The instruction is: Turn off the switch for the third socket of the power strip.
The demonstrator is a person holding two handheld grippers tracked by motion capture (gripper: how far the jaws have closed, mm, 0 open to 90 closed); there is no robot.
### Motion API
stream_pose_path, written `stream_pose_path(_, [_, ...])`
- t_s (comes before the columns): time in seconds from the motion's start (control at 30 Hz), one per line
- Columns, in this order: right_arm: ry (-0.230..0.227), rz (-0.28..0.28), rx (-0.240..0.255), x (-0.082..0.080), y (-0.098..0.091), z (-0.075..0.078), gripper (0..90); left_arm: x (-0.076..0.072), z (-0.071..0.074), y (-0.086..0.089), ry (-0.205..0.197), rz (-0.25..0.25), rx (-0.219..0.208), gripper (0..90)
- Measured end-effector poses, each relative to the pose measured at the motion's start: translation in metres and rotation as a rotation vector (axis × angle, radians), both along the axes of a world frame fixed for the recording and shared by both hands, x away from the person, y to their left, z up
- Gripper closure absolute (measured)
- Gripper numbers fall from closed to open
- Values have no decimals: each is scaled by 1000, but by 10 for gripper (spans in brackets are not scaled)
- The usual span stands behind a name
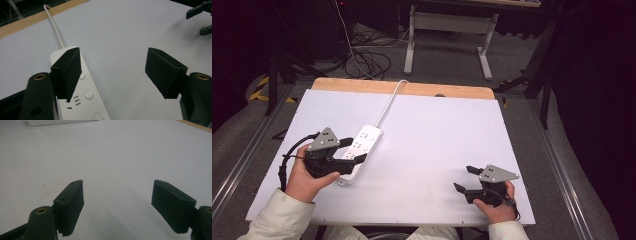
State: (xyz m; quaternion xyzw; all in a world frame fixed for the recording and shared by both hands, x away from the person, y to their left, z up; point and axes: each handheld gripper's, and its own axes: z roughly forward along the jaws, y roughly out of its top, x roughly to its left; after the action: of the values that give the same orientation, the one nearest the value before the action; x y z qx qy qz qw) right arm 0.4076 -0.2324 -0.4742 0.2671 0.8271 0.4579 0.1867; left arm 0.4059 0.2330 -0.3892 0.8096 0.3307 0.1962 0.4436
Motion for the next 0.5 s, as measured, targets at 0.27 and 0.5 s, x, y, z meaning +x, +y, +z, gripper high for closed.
stream_pose_path(0.27, [1,2,1,-1,0,1,261,-19,-5,12,-59,-22,-25,182])
stream_pose_path(0.5, [2,5,0,0,0,0,261,-25,-17,29,-80,-22,-61,170])
